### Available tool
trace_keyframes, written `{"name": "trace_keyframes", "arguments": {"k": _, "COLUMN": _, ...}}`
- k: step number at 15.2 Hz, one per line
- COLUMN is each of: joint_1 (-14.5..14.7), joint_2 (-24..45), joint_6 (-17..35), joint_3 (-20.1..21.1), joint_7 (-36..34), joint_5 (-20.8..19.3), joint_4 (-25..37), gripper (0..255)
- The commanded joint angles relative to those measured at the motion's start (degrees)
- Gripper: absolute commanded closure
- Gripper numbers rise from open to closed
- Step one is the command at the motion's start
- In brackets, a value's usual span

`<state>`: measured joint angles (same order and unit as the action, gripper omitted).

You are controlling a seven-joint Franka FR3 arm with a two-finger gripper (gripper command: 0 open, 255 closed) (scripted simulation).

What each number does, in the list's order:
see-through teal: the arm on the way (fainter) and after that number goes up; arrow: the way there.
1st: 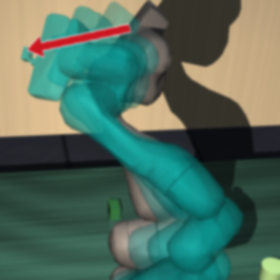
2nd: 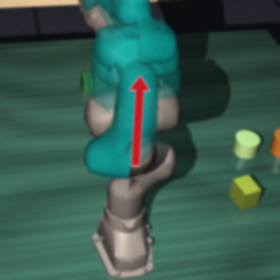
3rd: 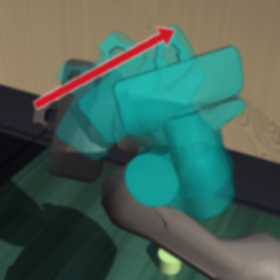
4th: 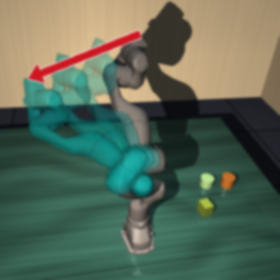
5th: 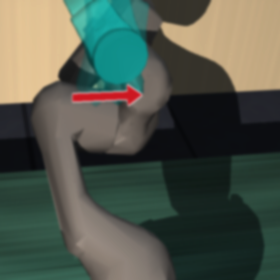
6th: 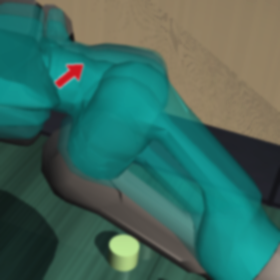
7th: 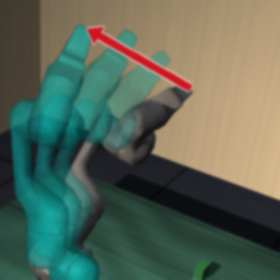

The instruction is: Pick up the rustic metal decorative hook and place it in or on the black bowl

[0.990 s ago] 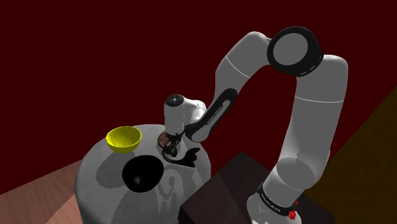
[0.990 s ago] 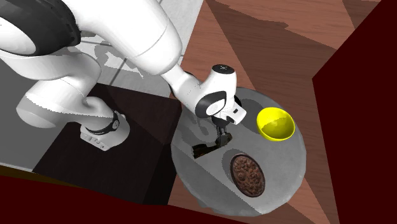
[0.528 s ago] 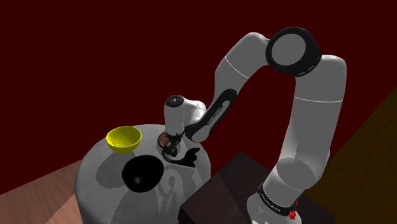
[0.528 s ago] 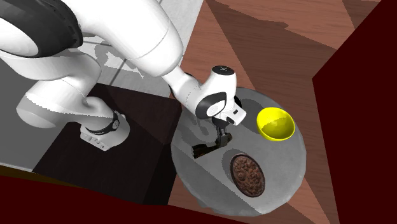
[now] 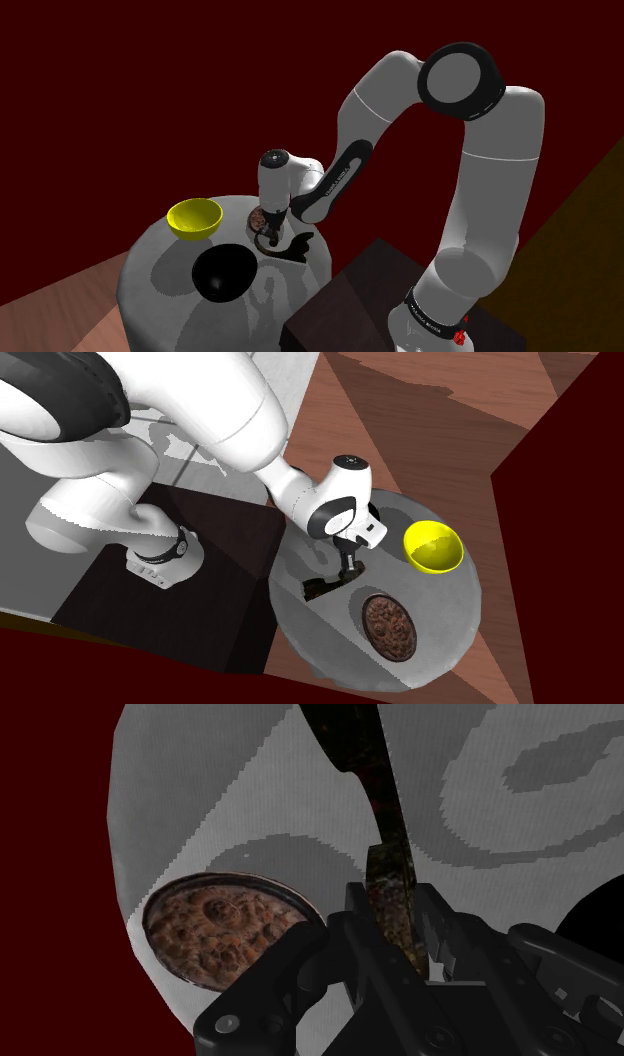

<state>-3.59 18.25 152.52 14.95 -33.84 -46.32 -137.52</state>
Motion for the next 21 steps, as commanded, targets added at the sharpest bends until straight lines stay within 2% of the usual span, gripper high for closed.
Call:
{"name": "trace_keyframes", "arguments": {"k": 1, "joint_1": -0.02, "joint_2": 0.01, "joint_6": -0.03, "joint_3": -0.03, "joint_7": 0.00, "joint_5": -0.01, "joint_4": -0.03, "gripper": 255}}
{"name": "trace_keyframes", "arguments": {"k": 3, "joint_1": -0.02, "joint_2": 0.02, "joint_6": -0.03, "joint_3": -0.03, "joint_7": 0.02, "joint_5": 0.00, "joint_4": 0.00, "gripper": 255}}
{"name": "trace_keyframes", "arguments": {"k": 12, "joint_1": -2.32, "joint_2": -7.33, "joint_6": -3.99, "joint_3": 3.64, "joint_7": 7.80, "joint_5": 8.89, "joint_4": -1.72, "gripper": 255}}
{"name": "trace_keyframes", "arguments": {"k": 21, "joint_1": -3.27, "joint_2": -14.26, "joint_6": -8.68, "joint_3": 5.82, "joint_7": 15.19, "joint_5": 17.42, "joint_4": -2.11, "gripper": 255}}
